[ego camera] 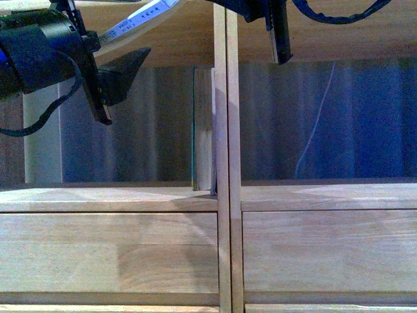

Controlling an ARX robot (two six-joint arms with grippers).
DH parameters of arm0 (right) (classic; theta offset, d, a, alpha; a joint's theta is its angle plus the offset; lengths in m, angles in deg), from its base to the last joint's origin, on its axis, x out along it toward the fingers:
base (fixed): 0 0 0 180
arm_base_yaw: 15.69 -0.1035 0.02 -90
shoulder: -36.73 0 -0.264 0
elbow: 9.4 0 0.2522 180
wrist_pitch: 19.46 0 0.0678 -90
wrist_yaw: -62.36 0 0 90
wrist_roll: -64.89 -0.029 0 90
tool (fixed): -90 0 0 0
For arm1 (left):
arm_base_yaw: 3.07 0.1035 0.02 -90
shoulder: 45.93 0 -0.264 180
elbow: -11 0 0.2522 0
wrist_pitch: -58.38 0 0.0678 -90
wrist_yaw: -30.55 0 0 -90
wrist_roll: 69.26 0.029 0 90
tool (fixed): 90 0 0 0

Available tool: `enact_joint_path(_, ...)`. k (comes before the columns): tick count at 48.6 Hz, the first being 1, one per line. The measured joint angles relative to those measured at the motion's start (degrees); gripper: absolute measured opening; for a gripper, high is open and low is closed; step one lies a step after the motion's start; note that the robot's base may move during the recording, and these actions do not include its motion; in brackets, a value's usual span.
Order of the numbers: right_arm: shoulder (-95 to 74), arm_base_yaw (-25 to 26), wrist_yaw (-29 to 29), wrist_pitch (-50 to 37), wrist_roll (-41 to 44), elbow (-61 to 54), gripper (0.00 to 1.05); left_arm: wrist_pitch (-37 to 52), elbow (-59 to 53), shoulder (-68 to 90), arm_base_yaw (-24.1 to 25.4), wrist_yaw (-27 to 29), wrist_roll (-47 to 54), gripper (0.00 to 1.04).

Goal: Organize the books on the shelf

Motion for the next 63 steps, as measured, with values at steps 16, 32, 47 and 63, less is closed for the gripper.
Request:
enact_joint_path(16, 0.0, 0.0, 0.1, 0.0, 0.0, 0.0, 0.07, 0.2, 0.0, -0.1, 0.2, 0.8, 0.0, 0.12)
enact_joint_path(32, 0.0, 0.1, 0.1, 0.0, 0.0, -0.1, 0.61, 1.4, -4.8, -3.5, 0.6, 0.8, 1.7, 0.07)
enact_joint_path(47, 0.0, 0.1, 0.1, 0.0, 0.0, -0.1, 0.97, -2.8, -21.1, -22.9, 4.5, 1.9, 21.7, 0.07)
enact_joint_path(63, 0.0, 0.1, 0.1, 0.0, 0.0, -0.1, 0.98, -13.4, -16.4, -17.5, 5.4, 14.9, 62.7, 0.07)
